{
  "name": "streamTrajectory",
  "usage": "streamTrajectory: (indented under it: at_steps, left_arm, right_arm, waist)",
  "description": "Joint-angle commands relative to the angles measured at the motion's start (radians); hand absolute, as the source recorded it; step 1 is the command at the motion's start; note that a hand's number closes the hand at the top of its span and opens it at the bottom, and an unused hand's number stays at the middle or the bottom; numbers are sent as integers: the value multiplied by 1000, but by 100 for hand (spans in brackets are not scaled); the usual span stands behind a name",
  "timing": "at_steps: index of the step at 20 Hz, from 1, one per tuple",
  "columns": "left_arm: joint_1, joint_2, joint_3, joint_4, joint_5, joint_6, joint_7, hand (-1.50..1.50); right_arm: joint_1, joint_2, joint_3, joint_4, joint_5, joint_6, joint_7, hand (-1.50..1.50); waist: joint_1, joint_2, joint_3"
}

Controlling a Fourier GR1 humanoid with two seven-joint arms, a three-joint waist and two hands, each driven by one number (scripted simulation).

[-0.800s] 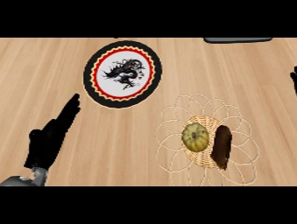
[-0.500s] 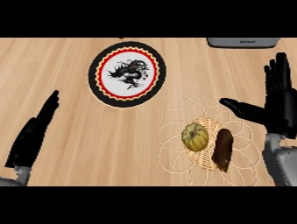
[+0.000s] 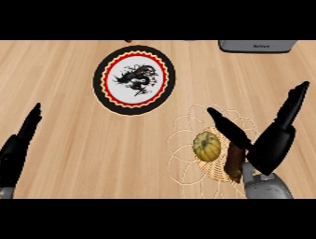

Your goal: Pick the squash from the placemat and place it in the plate

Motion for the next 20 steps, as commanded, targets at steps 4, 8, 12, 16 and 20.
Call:
streamTrajectory:
  at_steps: [4,8,12,16,20]
  left_arm:
    - [46,1,40,22,16,-11,-78,0]
    - [82,-15,21,3,0,8,-75,0]
    - [63,-3,49,20,8,2,-95,0]
    - [87,10,60,21,14,-11,-104,0]
    - [68,-22,39,10,9,-2,-92,0]
  right_arm:
    - [162,72,325,5,298,-224,172,-150]
    - [294,74,303,39,425,-92,299,-150]
    - [383,74,279,56,528,29,440,-150]
    - [395,74,239,-25,656,185,639,-150]
    - [352,74,236,-86,772,364,871,-150]
  waist:
    - [-6,4,0]
    - [-20,5,-2]
    - [-36,11,-6]
    - [-24,11,-5]
    - [-24,14,-4]
